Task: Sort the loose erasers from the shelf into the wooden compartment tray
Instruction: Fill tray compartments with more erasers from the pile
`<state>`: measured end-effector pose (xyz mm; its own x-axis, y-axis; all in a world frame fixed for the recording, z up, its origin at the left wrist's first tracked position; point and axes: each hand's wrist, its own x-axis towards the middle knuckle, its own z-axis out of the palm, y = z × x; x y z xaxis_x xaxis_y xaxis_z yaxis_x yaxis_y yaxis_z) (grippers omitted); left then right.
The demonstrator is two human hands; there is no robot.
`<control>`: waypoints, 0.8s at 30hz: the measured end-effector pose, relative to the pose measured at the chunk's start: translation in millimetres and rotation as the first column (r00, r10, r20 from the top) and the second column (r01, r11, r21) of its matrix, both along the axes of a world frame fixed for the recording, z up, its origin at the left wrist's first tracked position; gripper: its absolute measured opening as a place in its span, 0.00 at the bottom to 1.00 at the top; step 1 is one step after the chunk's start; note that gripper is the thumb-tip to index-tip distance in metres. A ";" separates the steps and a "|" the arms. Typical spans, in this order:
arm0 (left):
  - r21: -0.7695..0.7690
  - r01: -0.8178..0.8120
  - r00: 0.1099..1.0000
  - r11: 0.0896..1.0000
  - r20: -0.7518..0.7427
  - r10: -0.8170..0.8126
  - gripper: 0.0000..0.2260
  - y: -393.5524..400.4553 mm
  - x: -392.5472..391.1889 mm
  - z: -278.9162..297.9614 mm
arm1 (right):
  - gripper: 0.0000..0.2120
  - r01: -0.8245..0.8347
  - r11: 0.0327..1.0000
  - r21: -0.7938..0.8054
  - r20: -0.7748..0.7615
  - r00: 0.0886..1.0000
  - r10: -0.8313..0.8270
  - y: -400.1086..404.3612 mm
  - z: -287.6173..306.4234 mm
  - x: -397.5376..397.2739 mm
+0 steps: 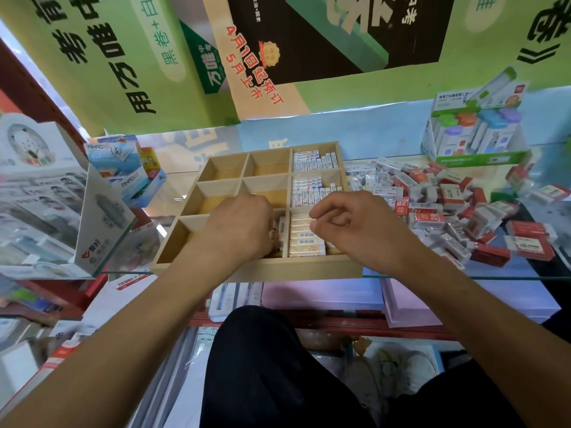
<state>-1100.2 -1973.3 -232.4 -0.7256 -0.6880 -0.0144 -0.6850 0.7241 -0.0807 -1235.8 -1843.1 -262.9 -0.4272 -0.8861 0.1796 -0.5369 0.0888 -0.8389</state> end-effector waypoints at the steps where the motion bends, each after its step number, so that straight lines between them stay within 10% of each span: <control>1: -0.015 -0.008 1.000 1.000 0.009 0.008 0.15 0.0 -1.3 -0.4 | 0.05 -0.001 1.000 -0.002 -0.006 1.000 0.001 0.3 0.0 -0.1; 13: 0.259 0.059 0.966 0.964 -0.258 0.010 0.09 -16.5 17.3 -12.7 | 0.04 -0.005 0.998 -0.065 0.012 1.000 0.006 7.2 2.8 -2.6; 18: 0.330 0.211 0.723 0.920 -0.686 0.081 0.14 7.1 13.7 -10.4 | 0.04 0.008 0.996 -0.094 -0.055 0.998 -0.013 18.4 9.8 -15.4; 24: 0.431 0.432 0.553 0.793 -0.820 0.144 0.13 51.3 -42.8 -11.6 | 0.04 0.132 0.987 -0.096 -0.086 0.986 -0.140 47.9 13.7 -46.7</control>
<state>-1143.0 -1922.0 -244.0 -0.7086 -0.6416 0.2936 -0.1240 0.5229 0.8434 -1282.5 -1795.2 -249.2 -0.5204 -0.7996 0.2998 -0.6002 0.0927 -0.7945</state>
